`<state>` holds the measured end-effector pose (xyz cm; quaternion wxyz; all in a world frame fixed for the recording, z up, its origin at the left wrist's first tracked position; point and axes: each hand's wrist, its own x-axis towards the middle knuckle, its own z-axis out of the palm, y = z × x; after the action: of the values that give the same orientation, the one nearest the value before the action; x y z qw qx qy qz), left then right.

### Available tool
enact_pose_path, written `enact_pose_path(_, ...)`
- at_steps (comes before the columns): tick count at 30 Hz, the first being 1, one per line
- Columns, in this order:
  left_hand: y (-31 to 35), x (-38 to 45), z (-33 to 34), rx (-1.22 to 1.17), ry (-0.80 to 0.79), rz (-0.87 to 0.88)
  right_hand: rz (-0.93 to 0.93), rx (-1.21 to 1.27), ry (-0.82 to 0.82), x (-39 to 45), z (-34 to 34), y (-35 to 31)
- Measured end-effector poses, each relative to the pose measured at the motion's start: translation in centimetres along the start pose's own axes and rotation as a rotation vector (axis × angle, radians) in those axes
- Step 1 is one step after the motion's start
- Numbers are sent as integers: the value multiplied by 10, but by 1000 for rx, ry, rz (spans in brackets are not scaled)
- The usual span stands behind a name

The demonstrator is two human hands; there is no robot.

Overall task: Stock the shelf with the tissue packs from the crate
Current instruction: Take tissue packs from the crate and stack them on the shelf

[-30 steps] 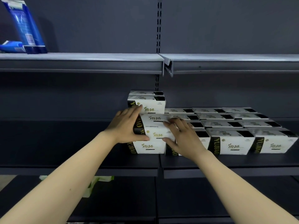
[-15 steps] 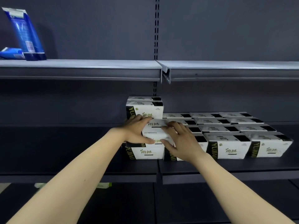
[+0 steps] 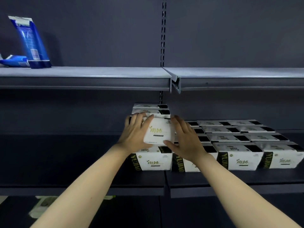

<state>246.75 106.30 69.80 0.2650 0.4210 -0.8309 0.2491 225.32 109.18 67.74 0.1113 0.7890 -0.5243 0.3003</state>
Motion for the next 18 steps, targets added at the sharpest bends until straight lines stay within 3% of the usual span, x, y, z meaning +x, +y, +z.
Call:
enact_pose_path(11, -24, -6, 25, -156, 22, 36, -51, -81, 16, 19, 18, -2)
enact_pose_path(18, -31, -4, 35, -218, -52, -8, -11, -86, 26, 27, 28, -1)
